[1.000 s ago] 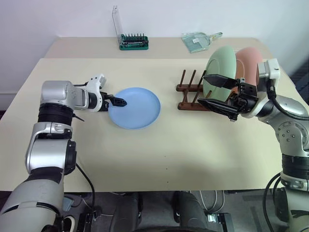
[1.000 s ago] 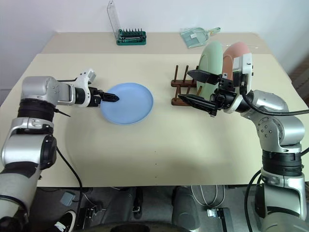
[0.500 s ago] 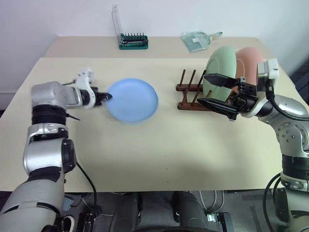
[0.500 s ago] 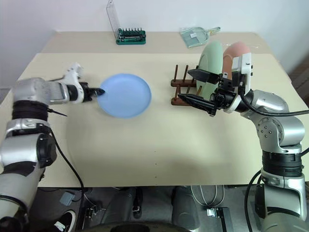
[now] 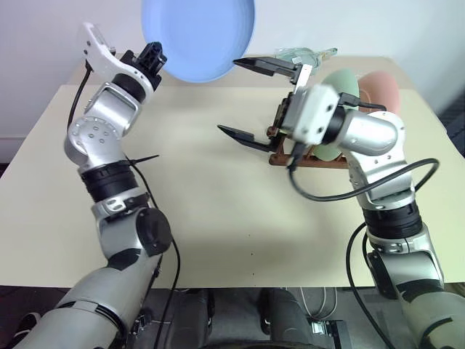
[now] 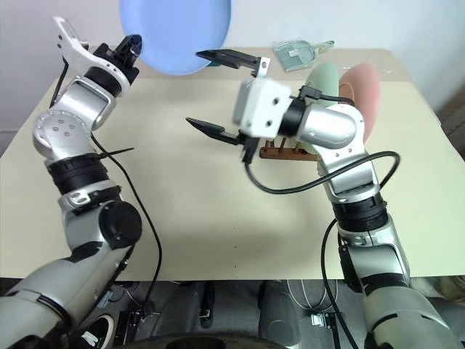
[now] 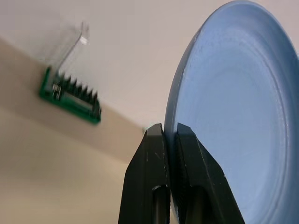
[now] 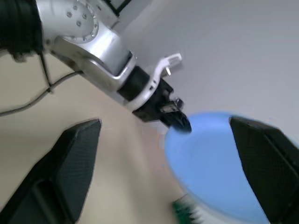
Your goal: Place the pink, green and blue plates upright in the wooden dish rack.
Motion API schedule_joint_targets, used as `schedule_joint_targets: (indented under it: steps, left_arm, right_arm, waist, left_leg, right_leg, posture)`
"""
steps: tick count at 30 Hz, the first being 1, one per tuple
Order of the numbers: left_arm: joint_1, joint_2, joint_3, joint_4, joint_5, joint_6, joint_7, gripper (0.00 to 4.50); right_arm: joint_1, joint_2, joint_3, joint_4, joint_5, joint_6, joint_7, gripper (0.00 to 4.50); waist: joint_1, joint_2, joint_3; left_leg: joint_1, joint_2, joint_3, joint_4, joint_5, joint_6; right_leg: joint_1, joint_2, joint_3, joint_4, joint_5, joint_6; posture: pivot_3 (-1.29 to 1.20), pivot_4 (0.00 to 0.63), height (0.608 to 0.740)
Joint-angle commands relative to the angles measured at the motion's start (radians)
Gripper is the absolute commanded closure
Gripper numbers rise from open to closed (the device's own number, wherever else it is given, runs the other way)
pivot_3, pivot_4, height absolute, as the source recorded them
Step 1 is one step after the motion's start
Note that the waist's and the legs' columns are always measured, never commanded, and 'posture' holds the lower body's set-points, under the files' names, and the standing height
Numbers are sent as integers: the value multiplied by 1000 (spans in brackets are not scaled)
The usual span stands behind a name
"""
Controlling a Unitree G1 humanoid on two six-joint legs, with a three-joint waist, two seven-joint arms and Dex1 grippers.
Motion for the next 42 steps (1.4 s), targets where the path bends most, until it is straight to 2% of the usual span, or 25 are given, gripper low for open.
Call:
schedule_joint_targets:
  steps: [1,5,9,16,19,26,29,32,33,34,40,41,42]
  left_arm:
    - [44,-69,-80,-136,-8,-88,39,4479]
    - [114,-119,-191,-242,15,-131,49,4479]
    - [157,-131,-272,-307,19,-145,49,4479]
    - [185,-122,-325,-318,6,-137,52,4479]
    - [200,-109,-363,-323,34,-172,32,4500]
    - [220,-93,-402,-289,63,-201,26,4500]
    - [225,-92,-419,-269,86,-240,20,4500]
    - [214,-132,-365,-246,-18,-196,32,4500]
    - [213,-136,-357,-245,-38,-186,30,3778]
    - [215,-130,-357,-253,-58,-174,14,3483]
    - [236,-98,-338,-277,-146,-160,-47,419]
    - [239,-95,-330,-281,-170,-159,-58,50]
    - [241,-93,-324,-282,-188,-158,-65,50]
  right_arm:
    - [-36,-38,37,99,-249,-154,-131,0]
    - [-67,-40,68,183,-450,-211,-283,0]
    - [-105,-19,75,231,-562,-209,-399,0]
    - [-116,-35,85,281,-605,-220,-426,0]
    - [-114,-31,73,293,-558,-214,-399,886]
    - [-108,-47,73,308,-569,-217,-408,4388]
    - [-104,-53,74,306,-570,-221,-408,4484]
    - [-108,-57,73,310,-568,-223,-407,4484]
    - [-110,-58,73,310,-567,-223,-407,4500]
    - [-112,-57,71,310,-568,-221,-409,4500]
    - [-153,-80,67,344,-608,-233,-448,4500]
    - [-169,-88,60,357,-616,-232,-464,4500]
    - [-181,-93,57,368,-621,-232,-475,4500]
  waist:
    - [3,0,0]
    - [-1,-1,0]
    - [-6,-1,0]
    - [-7,-1,0]
    - [-5,-1,0]
    - [-8,-1,0]
    - [-7,-1,0]
    - [-6,-1,0]
    - [-6,-1,0]
    - [-6,-1,0]
    - [-11,-1,0]
    - [-13,-1,0]
    - [-14,-1,0]
  left_leg:
    - [0,0,0,0,0,0]
    - [0,0,0,0,0,0]
    - [0,0,0,0,0,0]
    - [0,0,-1,0,0,0]
    - [0,0,-1,0,0,0]
    - [0,0,-1,0,0,0]
    - [0,0,-1,0,0,0]
    - [0,0,-1,0,0,0]
    - [0,0,-1,0,0,0]
    - [0,0,-1,0,0,0]
    - [0,0,-1,0,0,0]
    - [0,0,-1,0,0,0]
    - [0,0,-1,0,0,0]
  right_leg:
    - [1,0,0,0,0,0]
    - [0,0,0,0,0,0]
    - [0,0,0,0,0,0]
    - [0,1,0,-1,0,0]
    - [0,0,0,-1,0,0]
    - [0,1,0,-1,0,0]
    - [1,1,0,-1,0,0]
    - [1,1,0,-1,0,0]
    - [1,1,0,-1,0,0]
    - [1,1,0,-1,0,0]
    - [0,1,0,-1,0,0]
    - [0,1,0,-1,0,0]
    - [0,1,0,-1,0,0]
  posture:
    - [0,150,724]
    - [0,150,724]
    - [0,150,724]
    - [0,150,724]
    - [0,150,724]
    - [0,150,724]
    - [0,150,724]
    - [0,150,724]
    - [0,150,724]
    - [0,150,724]
    - [0,150,724]
    - [0,150,724]
    - [0,150,724]
